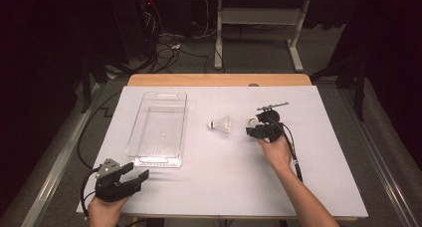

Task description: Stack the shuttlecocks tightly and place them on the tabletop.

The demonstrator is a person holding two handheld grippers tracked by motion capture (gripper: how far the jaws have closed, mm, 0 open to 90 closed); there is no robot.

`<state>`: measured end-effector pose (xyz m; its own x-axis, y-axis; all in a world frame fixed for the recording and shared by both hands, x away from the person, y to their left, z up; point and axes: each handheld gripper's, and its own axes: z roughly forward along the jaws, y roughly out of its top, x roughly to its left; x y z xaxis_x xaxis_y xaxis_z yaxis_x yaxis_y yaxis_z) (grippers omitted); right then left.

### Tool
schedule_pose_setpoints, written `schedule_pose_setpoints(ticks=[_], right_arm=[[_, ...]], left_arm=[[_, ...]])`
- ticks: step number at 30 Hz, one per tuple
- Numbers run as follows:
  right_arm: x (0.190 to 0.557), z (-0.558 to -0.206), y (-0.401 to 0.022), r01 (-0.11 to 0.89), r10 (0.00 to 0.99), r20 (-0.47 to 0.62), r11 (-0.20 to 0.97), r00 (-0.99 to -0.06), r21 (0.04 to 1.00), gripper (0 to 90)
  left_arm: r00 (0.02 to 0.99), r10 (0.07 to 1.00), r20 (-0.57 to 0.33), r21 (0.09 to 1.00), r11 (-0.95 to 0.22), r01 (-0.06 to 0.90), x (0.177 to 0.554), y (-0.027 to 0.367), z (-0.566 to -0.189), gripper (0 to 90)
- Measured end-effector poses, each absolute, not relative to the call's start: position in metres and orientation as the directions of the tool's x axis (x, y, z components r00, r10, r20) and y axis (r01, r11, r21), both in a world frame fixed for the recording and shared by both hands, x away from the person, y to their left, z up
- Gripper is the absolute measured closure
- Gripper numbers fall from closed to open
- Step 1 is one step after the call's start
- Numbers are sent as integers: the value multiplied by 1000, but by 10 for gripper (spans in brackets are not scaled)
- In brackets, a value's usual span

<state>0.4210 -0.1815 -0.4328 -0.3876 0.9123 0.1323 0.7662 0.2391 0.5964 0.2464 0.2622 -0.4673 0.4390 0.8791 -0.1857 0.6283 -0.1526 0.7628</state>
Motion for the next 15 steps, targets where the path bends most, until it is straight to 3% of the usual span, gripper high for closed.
schedule_pose_setpoints(ticks=[15], right_arm=[[426, -435, -182, 780, 917, 159, 208, -365, 590, 694]], left_arm=[[444, 878, -182, 761, -160, 629, 247, 262, -467, 343]])
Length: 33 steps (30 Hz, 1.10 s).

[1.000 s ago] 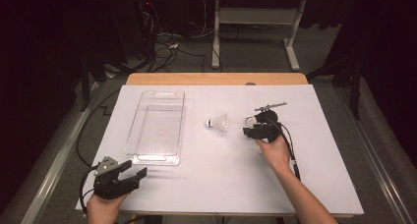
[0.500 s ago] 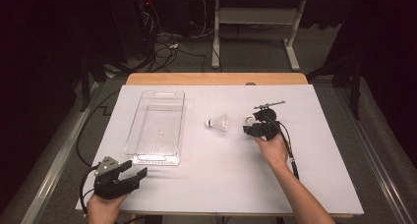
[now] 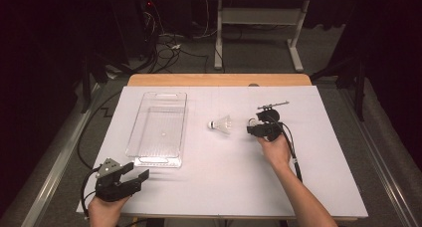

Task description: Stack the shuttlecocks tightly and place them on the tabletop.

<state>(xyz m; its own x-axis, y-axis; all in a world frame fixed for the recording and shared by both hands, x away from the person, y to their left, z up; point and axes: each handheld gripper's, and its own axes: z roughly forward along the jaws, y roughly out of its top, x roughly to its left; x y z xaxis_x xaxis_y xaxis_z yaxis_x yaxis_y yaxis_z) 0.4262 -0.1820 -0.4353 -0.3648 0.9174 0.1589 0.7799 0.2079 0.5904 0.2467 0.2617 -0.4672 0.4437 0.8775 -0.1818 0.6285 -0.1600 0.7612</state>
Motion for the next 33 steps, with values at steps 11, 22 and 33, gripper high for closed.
schedule_pose_setpoints(ticks=[11, 22, 33], right_arm=[[428, -437, -184, 786, 914, 169, 210, -369, 581, 789], [429, -435, -187, 791, 913, 173, 213, -371, 574, 891], [428, -431, -191, 782, 911, 161, 222, -379, 582, 900]], left_arm=[[430, 881, -197, 762, -138, 633, 247, 265, -468, 343], [436, 879, -192, 760, -148, 633, 247, 264, -468, 343], [436, 879, -194, 759, -147, 634, 247, 263, -468, 343]])
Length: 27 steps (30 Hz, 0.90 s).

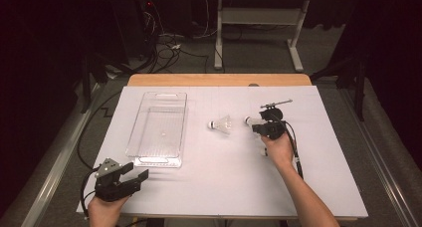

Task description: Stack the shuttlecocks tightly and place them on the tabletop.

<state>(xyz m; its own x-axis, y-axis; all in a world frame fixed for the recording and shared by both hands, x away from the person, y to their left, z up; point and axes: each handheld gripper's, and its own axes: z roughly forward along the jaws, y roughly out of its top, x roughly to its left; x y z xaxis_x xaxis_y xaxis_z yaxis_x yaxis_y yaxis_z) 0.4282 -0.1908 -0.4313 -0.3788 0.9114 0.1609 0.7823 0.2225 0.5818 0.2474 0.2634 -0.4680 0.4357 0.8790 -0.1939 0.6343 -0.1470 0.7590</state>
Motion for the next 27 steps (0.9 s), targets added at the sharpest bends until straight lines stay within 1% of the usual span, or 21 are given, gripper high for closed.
schedule_pose_setpoints(ticks=[9, 19, 27], right_arm=[[426, -427, -196, 775, 910, 150, 233, -387, 587, 900], [420, -421, -195, 744, 879, 120, 311, -462, 591, 900], [415, -416, -192, 725, 851, 133, 339, -507, 600, 900]], left_arm=[[438, 878, -193, 760, -149, 632, 247, 264, -468, 345], [437, 878, -193, 760, -148, 633, 247, 264, -468, 344], [433, 879, -199, 760, -140, 634, 248, 265, -468, 345]])
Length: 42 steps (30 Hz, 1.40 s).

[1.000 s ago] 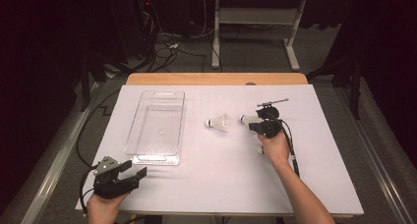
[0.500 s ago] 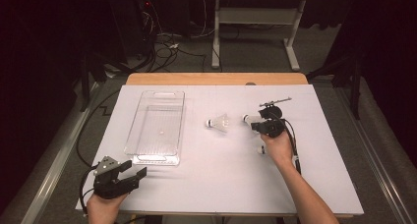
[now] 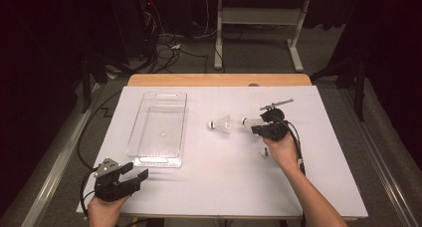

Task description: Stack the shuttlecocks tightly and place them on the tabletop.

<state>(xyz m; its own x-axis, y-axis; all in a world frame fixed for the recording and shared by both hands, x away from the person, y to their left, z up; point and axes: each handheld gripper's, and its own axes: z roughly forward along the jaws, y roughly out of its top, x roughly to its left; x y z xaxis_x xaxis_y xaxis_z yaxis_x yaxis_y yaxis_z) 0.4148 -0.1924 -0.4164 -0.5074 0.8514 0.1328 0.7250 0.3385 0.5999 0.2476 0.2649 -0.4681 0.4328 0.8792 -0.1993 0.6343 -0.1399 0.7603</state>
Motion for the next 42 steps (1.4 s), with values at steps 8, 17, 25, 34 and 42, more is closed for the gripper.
schedule_pose_setpoints(ticks=[8, 17, 25, 34, 42], right_arm=[[413, -415, -189, 711, 829, 142, 361, -541, 604, 900], [411, -415, -180, 697, 800, 158, 385, -579, 605, 900], [413, -413, -171, 690, 785, 160, 403, -598, 601, 900], [419, -412, -161, 686, 771, 160, 427, -617, 589, 900], [425, -412, -154, 694, 767, 166, 438, -620, 572, 900]], left_arm=[[432, 879, -201, 760, -138, 635, 248, 265, -468, 345], [431, 881, -197, 763, -138, 632, 247, 265, -468, 345], [431, 881, -197, 763, -139, 632, 247, 265, -468, 345], [432, 880, -196, 763, -140, 631, 247, 265, -468, 344], [433, 880, -197, 763, -140, 631, 247, 265, -468, 345]])
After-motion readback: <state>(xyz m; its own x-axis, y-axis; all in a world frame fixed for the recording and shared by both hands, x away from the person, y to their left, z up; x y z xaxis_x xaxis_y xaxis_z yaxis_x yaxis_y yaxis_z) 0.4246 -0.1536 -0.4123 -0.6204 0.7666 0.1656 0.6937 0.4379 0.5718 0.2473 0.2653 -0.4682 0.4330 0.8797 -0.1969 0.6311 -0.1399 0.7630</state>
